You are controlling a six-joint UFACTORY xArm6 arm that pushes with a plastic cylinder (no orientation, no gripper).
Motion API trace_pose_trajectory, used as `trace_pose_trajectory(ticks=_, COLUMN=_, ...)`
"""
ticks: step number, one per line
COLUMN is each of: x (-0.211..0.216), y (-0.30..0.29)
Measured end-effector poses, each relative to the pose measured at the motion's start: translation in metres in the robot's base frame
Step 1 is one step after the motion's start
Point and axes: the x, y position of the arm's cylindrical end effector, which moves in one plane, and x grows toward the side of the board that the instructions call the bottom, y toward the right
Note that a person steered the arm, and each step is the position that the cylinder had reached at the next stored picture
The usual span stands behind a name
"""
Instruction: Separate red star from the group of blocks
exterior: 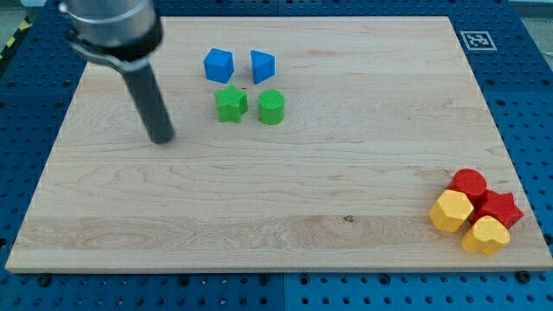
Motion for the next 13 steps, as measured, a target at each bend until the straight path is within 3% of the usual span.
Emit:
trace_pose_trajectory(ticks=3, x=0.001, y=0.293)
trace_pose_trajectory(ticks=5, x=0.06, y=0.395)
trace_pose_trajectory(ticks=8, x=0.115, y=0.396)
trace_pose_trajectory(ticks=13, x=0.113, y=0.327)
